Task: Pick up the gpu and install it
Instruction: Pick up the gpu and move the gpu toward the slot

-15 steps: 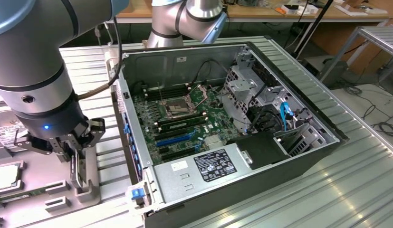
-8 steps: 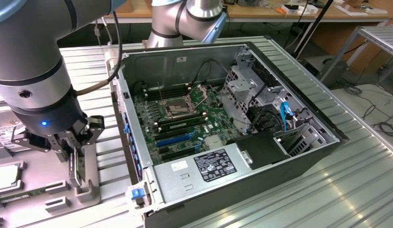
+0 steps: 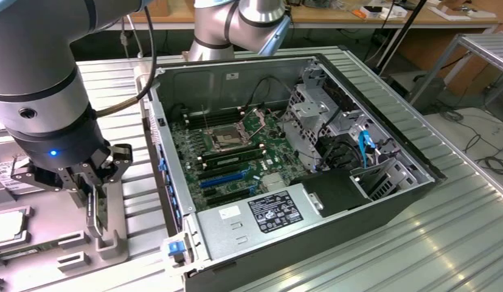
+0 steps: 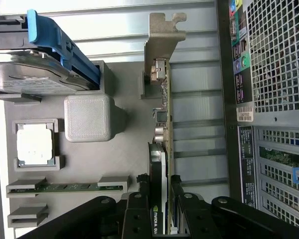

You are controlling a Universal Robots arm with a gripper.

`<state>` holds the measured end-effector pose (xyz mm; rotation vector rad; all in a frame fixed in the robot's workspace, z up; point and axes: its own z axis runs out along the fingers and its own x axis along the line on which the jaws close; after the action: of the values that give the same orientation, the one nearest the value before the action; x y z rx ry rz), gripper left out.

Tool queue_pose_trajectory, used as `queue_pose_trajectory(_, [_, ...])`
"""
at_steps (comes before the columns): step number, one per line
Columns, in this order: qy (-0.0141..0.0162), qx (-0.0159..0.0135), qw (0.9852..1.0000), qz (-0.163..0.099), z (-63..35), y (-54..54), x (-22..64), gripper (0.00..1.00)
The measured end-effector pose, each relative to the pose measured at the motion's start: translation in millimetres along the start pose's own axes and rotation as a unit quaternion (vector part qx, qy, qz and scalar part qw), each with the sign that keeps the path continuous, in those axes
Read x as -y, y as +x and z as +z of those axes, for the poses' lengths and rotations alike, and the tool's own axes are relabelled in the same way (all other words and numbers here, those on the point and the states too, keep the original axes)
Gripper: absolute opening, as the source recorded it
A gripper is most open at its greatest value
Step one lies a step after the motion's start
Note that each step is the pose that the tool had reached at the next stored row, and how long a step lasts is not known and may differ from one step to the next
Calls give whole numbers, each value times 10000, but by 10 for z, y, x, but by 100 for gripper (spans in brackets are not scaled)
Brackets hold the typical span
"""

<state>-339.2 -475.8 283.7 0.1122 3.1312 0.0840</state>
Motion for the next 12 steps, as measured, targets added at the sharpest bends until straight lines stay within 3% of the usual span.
queue_pose_trajectory(12, [-3,-1,10000,0,-16,0,-1,27])
